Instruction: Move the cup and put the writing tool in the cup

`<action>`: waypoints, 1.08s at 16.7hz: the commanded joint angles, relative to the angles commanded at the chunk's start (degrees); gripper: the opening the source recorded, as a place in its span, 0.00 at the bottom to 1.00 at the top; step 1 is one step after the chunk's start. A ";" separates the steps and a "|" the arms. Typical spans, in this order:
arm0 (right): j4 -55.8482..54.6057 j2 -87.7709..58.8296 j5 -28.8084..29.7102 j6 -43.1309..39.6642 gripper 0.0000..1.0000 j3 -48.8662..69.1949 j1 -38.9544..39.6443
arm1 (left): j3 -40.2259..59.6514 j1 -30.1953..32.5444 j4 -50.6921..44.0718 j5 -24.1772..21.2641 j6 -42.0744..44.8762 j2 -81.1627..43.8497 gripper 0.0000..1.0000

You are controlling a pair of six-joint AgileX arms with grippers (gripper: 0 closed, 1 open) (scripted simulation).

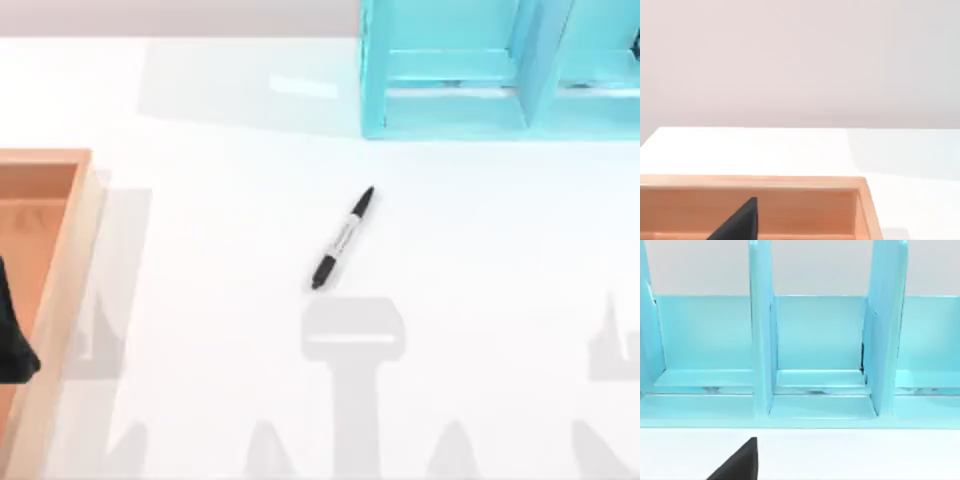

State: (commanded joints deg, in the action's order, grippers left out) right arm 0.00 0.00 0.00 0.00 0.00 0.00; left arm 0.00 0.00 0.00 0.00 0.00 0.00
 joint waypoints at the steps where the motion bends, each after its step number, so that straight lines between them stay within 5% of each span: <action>1: 0.00 0.00 0.00 0.00 1.00 0.00 0.00 | 0.00 0.00 0.00 0.00 0.00 0.00 1.00; 8: 0.00 0.00 0.00 0.00 1.00 0.00 0.00 | 11.95 -1.38 -10.60 -0.30 2.09 -12.77 1.00; 18: 0.00 0.00 0.00 0.00 1.00 0.00 0.00 | 55.45 -7.74 -48.58 0.03 8.94 -66.12 1.00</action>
State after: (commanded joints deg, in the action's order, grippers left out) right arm 0.00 0.00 0.00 0.00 0.00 0.00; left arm 55.45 -7.74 -48.58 0.03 8.94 -66.12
